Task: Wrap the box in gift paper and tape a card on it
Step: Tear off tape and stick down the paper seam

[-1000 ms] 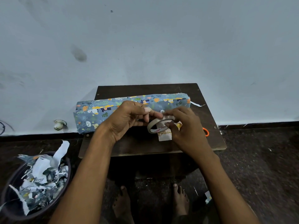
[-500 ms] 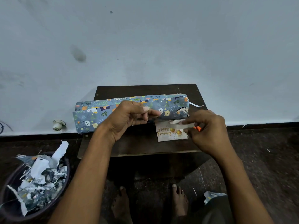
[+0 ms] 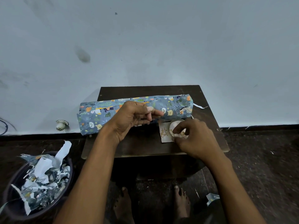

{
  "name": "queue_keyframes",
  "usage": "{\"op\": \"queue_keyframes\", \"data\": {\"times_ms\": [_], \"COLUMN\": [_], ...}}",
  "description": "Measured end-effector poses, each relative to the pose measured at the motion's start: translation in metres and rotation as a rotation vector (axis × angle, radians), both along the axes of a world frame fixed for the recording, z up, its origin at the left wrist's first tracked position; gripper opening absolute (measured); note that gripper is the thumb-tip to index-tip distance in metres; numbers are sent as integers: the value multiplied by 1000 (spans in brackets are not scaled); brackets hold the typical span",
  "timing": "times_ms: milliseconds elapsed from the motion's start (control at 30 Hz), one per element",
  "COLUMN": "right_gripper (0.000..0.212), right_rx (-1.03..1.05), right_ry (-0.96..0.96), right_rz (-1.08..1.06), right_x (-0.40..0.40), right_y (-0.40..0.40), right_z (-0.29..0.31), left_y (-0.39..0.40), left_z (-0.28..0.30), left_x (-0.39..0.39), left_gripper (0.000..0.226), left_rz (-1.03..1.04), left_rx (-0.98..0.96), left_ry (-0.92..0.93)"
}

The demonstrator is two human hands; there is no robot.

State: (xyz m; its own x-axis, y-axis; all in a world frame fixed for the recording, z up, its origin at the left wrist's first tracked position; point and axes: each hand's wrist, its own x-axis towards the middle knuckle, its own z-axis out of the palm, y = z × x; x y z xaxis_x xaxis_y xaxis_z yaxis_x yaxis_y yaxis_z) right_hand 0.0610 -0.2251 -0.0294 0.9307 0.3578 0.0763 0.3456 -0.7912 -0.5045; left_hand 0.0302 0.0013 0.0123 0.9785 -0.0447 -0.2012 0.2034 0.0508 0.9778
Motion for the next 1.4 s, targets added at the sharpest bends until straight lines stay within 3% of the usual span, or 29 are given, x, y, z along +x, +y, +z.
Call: {"op": "queue_keyframes", "data": {"times_ms": [100, 167, 333, 400, 567, 667, 867, 967, 1200, 1400], "right_gripper": [9, 19, 66, 72, 26, 11, 20, 27, 26, 33], "right_rx": [257, 315, 157, 104, 134, 191, 231, 245, 236, 198], "right_ry": [-214, -314, -312, -261, -239, -266, -295, -280, -135, -167], "right_rz": [-20, 6, 161, 228, 261, 242, 215, 243, 244, 241], "right_x": [4, 12, 44, 57, 74, 76, 74, 75, 85, 78], "right_y": [13, 27, 57, 63, 68, 71, 73, 77, 88, 98], "right_z": [7, 14, 35, 35, 20, 12, 14, 18, 19, 17], "left_y": [1, 2, 5, 8, 17, 17, 22, 25, 23, 29], "left_z": [1, 2, 2, 2, 4, 3, 2, 0, 3, 2], "left_x": [1, 2, 2, 2, 0, -1, -1, 0, 2, 4], "left_gripper": [26, 28, 31, 28, 29, 25, 25, 38, 13, 32], "left_rz": [13, 22, 39, 47, 60, 61, 119, 192, 293, 346], "left_rx": [-14, -41, -27, -38, -25, -25, -43, -72, -143, -144], "left_ry": [-12, -21, -14, -8, -13, -13, -25, -22, 57, 75]}}
